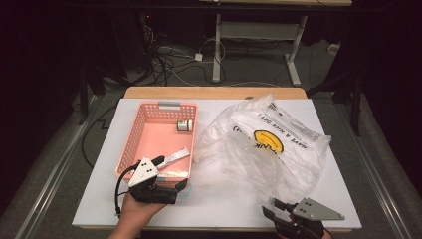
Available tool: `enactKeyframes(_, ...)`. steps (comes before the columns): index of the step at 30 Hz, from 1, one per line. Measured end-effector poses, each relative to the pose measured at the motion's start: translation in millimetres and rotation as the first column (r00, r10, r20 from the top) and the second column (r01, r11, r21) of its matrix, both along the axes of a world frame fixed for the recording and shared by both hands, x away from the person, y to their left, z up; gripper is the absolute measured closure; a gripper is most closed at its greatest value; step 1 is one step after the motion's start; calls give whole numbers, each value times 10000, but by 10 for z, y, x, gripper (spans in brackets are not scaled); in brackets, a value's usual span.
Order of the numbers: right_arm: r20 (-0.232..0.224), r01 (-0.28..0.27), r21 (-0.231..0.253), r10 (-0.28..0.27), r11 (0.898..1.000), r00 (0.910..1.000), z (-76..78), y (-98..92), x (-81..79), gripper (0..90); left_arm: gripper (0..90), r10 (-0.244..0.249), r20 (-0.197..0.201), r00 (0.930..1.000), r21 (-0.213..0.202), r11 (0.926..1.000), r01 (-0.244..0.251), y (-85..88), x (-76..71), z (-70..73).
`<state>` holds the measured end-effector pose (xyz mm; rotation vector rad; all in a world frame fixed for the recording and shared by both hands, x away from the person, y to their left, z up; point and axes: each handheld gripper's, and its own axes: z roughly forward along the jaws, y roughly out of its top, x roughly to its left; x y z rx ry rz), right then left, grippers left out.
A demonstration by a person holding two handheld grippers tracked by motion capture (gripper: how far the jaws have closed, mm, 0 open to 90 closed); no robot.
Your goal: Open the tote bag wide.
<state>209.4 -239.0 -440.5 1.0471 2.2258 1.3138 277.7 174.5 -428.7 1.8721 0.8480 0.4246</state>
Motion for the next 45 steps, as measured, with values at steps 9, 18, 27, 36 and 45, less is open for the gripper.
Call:
enactKeyframes(9,656,355,590,-393,9976,9971,235,-169,47,513,0,-4,-190,9998,-122,9999,2,7,14,-16)
enactKeyframes(18,-759,318,-213,-333,9993,9966,-117,-116,79,423,0,-77,-131,9999,-210,9998,74,30,-7,-10)
enactKeyframes(27,-635,1115,-265,-1130,9934,9916,-103,-309,-61,308,0,-30,-123,9999,-325,9995,26,57,0,-11)
enactKeyframes(36,-325,1356,-20,-1356,9908,9902,-37,-425,6,270,0,-56,-154,9999,-338,9994,51,28,1,-15)
enactKeyframes(45,742,1057,-105,-1046,9943,9917,207,-389,800,311,0,-46,-229,9997,-289,9996,39,1,-1,-32)
